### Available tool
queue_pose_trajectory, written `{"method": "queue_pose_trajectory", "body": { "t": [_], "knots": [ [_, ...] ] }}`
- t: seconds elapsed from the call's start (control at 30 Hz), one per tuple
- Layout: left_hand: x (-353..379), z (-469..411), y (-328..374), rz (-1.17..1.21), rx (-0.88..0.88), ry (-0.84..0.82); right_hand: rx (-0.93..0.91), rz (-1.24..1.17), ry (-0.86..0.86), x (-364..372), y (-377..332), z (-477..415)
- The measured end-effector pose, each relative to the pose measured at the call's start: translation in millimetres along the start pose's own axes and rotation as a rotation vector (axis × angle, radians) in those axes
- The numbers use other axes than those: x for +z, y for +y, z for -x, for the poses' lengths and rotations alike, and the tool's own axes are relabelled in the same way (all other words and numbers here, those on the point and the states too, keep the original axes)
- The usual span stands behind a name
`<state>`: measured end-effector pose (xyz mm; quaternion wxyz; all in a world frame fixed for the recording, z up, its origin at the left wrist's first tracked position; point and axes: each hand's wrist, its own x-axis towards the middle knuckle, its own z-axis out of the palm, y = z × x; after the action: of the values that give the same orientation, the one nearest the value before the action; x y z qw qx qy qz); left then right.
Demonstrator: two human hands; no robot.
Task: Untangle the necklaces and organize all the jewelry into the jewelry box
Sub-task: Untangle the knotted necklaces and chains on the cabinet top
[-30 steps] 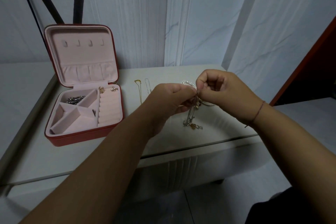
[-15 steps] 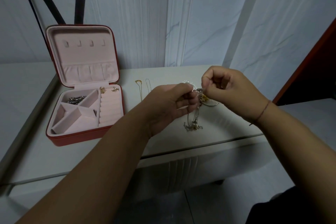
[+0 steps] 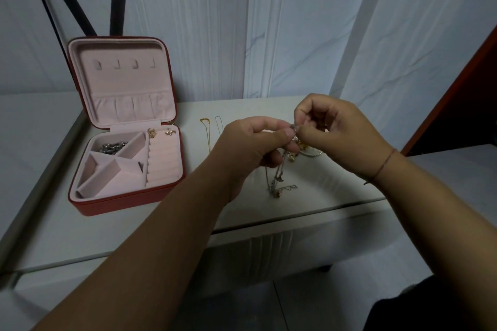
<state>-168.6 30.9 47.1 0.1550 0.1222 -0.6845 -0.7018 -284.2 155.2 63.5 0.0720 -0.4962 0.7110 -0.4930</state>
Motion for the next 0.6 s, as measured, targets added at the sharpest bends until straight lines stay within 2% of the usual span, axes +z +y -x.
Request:
{"method": "queue_pose_trajectory", "body": {
  "t": [0.37,0.6],
  "knots": [
    [3.3,-0.2,0.5,0.069,-0.046,-0.01,-0.029,0.056,-0.012,1.6,-0.3,0.7],
    [-0.1,-0.6,1.6,0.326,-0.173,-0.054,-0.026,0.039,0.057,-7.5,-1.5,-0.3]
  ]
}}
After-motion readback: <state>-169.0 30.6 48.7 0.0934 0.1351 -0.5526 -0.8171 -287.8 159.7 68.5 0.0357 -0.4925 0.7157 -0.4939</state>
